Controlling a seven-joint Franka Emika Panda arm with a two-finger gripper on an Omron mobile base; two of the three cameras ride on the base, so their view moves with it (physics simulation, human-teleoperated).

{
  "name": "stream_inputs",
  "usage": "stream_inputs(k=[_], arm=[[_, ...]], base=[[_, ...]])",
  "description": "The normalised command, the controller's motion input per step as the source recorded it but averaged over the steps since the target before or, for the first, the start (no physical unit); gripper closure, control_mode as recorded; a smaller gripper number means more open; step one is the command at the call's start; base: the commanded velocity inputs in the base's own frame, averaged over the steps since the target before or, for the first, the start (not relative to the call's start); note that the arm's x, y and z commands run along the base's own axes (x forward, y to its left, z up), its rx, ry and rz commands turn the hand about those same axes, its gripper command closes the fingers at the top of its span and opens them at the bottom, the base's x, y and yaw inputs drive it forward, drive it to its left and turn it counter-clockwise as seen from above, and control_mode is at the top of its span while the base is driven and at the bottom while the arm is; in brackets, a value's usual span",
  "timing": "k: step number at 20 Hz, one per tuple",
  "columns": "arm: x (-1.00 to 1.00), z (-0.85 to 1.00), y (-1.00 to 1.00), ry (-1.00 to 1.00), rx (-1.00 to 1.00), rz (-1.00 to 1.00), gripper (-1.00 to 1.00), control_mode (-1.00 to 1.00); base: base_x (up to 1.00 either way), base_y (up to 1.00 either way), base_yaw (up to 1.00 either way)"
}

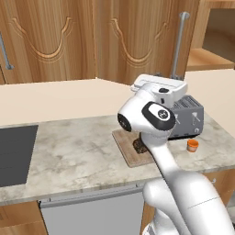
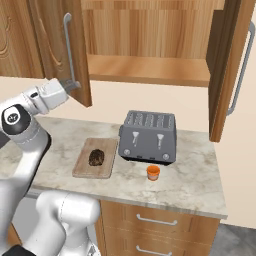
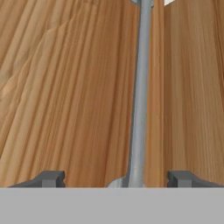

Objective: Pick the bread, place it on the cutting board, pick the jam, place it on the counter, and close the cabinet.

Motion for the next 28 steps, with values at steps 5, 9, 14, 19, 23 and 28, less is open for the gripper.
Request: stream_inputs(k=[5,9,14,19,23,28], arm=[[0.33,0.0,-0.34,0.0,0.0,0.0,-1.0,-1.0],[0.29,0.0,-0.4,0.0,0.0,0.01,-1.0,-1.0],[0.32,0.0,-0.39,0.01,0.01,0.02,-1.0,-1.0],[0.34,0.0,-0.4,0.04,0.06,0.03,-1.0,-1.0],[0.37,0.0,-0.36,0.04,0.04,0.04,-1.0,-1.0],[0.4,0.0,-0.31,0.02,0.03,0.03,-1.0,-1.0]], base=[[0.0,0.0,0.0],[0.0,0.0,0.0],[0.0,0.0,0.0],[0.0,0.0,0.0],[0.0,0.0,0.0],[0.0,0.0,0.0]])
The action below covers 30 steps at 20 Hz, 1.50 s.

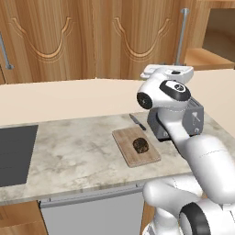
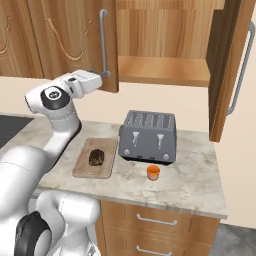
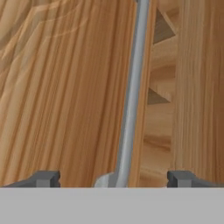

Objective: Pick the bread, place it on the cutting board, pick the jam, place it on the counter, and close the cabinet.

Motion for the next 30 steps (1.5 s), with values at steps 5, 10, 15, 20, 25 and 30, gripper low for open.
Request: stream_inputs(k=[5,10,15,20,25,30], arm=[[0.42,0.0,-0.28,0.01,0.01,0.03,-1.0,-1.0],[0.37,0.0,-0.21,0.0,0.0,0.04,-1.0,-1.0],[0.31,0.0,-0.1,0.0,0.0,0.04,-1.0,-1.0],[0.28,0.0,-0.07,0.0,0.0,0.04,-1.0,-1.0],[0.23,0.0,-0.04,0.0,0.0,0.04,-1.0,-1.0],[0.05,0.0,0.0,0.0,0.0,0.05,-1.0,-1.0]], base=[[0.0,0.0,0.0],[0.0,0.0,0.0],[0.0,0.0,0.0],[0.0,0.0,0.0],[0.0,0.0,0.0],[0.0,0.0,0.0]])
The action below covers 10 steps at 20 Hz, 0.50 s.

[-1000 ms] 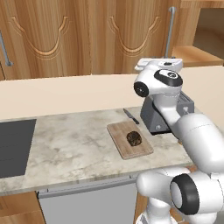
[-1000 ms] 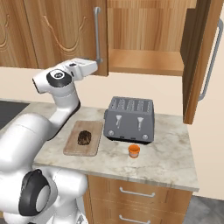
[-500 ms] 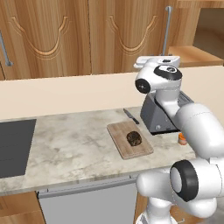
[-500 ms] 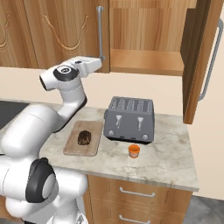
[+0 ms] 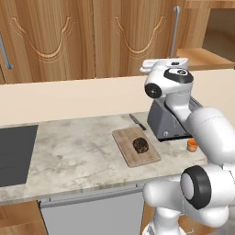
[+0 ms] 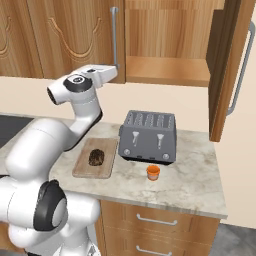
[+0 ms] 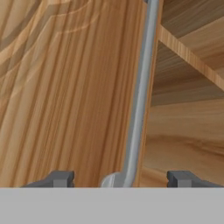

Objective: Pick the bread, place it on the cutting board, pick the jam, place it on the counter, and close the cabinet.

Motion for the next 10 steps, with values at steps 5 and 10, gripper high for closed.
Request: stream_inputs(k=[5,10], arm=[[-0.08,0.0,-0.03,0.0,0.0,0.03,-1.0,-1.0],[-0.23,0.0,-0.02,0.0,0.0,0.01,-1.0,-1.0]], base=[[0.0,0.0,0.0],[0.0,0.0,0.0]])
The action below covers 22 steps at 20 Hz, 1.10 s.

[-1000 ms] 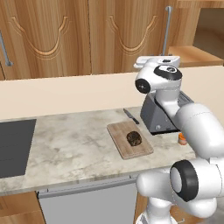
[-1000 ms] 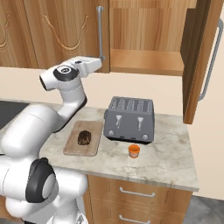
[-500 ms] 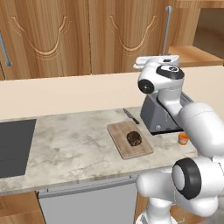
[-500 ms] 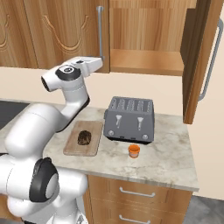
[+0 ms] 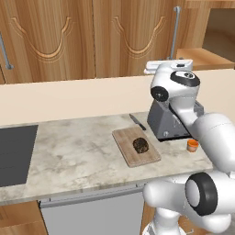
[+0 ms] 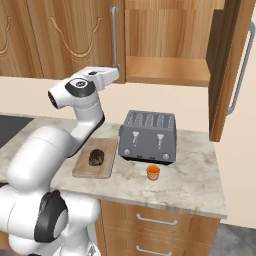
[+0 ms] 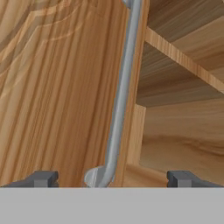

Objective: Pick the bread, place it on the cutting board, pick the jam, place it on the counter, and close the cabinet.

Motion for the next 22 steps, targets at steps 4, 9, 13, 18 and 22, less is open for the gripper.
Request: stream_inputs(k=[4,9,13,18,22], arm=[[-0.28,0.0,-0.02,0.0,0.0,0.01,-1.0,-1.0],[-0.29,0.0,-0.09,0.0,0.0,0.02,-1.0,-1.0],[-0.29,0.0,-0.15,0.0,0.0,0.03,-1.0,-1.0],[-0.29,0.02,-0.24,0.0,0.0,0.02,-1.0,-1.0],[-0.29,0.07,-0.25,0.0,0.0,0.0,-1.0,-1.0]], base=[[0.0,0.0,0.0],[0.0,0.0,0.0],[0.0,0.0,0.0],[0.0,0.0,0.0],[0.0,0.0,0.0]])
